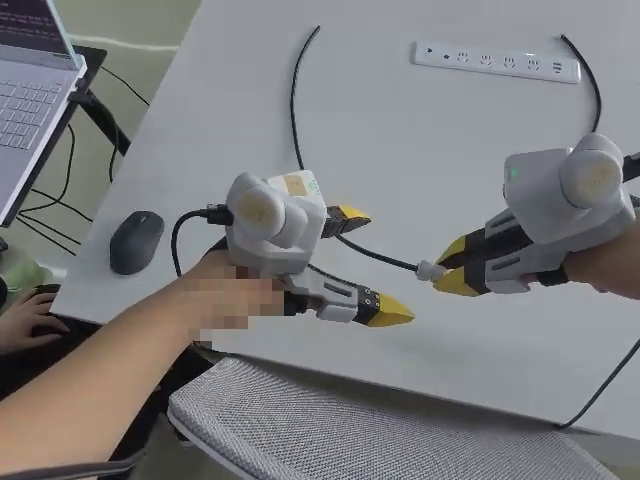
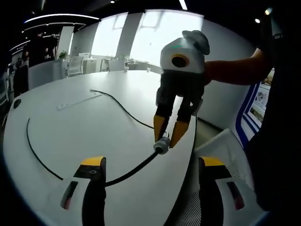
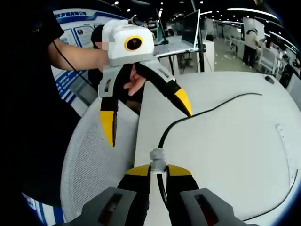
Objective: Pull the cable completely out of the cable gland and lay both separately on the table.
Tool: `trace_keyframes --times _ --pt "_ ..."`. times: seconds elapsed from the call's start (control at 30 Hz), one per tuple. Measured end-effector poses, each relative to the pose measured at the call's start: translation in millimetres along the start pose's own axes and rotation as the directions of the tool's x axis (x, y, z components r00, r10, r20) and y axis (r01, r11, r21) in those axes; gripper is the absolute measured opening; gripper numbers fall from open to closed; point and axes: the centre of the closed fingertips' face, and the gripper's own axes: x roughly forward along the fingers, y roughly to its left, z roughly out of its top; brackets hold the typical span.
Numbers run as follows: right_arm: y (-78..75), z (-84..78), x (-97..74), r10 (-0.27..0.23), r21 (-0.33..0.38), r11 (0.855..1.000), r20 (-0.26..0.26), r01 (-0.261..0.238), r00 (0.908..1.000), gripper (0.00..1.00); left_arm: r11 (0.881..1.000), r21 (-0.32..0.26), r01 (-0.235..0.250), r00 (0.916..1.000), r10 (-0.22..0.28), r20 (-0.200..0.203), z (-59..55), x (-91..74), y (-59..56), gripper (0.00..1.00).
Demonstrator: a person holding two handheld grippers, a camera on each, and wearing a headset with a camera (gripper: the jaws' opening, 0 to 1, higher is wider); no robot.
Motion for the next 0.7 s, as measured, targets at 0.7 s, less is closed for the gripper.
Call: trace_keyframes --times 0.7 --pt "16.5 9.8 -2.1 0.020 -0.055 0.998 0.024 -0.019 0.9995 0.06 0.989 0.048 0.142 0.9894 -0.143 0.021 5.4 10.2 -26.0 0.40"
